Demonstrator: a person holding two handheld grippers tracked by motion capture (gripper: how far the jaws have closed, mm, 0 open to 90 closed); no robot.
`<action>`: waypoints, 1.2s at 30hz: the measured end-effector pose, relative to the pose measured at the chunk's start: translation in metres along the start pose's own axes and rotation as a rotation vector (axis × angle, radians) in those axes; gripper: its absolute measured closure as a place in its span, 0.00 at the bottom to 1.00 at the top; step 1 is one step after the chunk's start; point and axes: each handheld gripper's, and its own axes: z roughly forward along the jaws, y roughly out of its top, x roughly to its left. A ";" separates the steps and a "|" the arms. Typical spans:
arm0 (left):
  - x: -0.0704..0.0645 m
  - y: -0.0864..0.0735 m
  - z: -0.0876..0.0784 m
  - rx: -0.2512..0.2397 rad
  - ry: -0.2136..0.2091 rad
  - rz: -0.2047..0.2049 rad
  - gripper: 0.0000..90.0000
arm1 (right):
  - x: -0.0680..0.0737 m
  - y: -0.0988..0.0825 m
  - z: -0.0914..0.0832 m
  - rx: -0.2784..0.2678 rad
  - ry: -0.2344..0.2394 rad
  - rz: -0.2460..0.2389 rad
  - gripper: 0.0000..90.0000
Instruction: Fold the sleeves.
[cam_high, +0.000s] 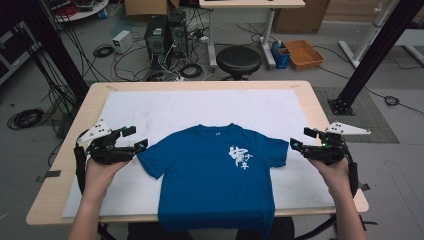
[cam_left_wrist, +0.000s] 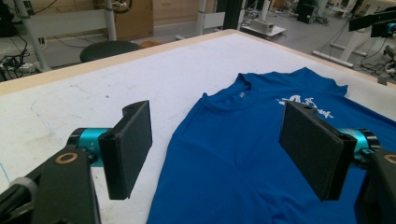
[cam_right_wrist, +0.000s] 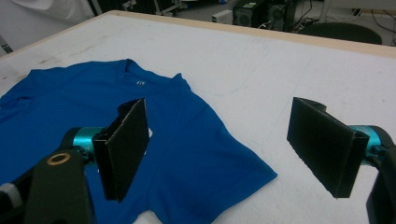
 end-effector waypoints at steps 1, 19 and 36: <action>0.000 0.000 0.000 0.000 0.000 0.000 0.29 | 0.000 0.000 0.000 -0.002 -0.005 -0.003 0.23; 0.006 -0.001 -0.011 0.000 0.032 -0.004 0.29 | -0.006 0.000 -0.004 -0.017 -0.030 0.002 0.23; 0.031 -0.038 -0.002 0.177 0.085 -0.152 0.47 | -0.006 -0.001 -0.004 -0.014 -0.049 -0.006 0.27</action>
